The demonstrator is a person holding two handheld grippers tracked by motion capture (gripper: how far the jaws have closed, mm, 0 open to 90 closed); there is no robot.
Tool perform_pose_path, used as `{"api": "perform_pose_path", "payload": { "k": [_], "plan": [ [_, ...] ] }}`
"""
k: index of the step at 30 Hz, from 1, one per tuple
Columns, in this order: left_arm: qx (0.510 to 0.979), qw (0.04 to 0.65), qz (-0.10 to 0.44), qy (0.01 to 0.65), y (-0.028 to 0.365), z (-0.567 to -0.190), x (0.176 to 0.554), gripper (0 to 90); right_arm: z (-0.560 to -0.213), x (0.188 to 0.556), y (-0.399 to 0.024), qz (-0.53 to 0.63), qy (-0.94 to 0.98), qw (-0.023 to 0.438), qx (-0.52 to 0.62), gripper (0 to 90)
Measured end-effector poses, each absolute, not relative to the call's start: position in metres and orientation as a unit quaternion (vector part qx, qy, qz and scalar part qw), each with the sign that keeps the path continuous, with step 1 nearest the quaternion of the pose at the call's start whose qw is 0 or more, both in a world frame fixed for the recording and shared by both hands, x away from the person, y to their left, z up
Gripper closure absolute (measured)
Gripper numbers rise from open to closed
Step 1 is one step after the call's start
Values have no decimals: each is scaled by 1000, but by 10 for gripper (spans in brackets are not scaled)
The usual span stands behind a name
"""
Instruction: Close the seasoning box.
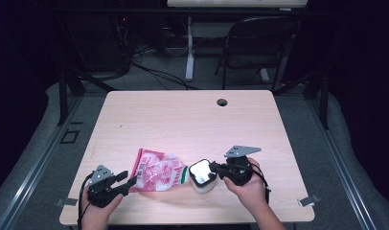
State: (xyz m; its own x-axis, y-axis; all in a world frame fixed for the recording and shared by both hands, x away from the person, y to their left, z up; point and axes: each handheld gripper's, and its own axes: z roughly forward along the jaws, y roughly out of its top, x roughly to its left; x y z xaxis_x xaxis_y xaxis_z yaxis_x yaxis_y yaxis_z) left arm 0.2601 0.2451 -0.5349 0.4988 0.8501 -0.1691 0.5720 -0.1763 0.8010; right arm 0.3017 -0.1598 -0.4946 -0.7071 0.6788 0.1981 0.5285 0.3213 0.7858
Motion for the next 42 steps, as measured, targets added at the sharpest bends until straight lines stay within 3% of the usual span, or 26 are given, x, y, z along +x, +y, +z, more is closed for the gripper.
{"api": "perform_pose_path", "payload": {
  "k": [26,42],
  "plan": [
    [748,432,162,477,246,-536,262,538,-494,302,-165,443,809,84,377,852],
    [744,432,168,482,251,-536,267,523,-494,305,-189,444,789,95,413,768]
  ]
}}
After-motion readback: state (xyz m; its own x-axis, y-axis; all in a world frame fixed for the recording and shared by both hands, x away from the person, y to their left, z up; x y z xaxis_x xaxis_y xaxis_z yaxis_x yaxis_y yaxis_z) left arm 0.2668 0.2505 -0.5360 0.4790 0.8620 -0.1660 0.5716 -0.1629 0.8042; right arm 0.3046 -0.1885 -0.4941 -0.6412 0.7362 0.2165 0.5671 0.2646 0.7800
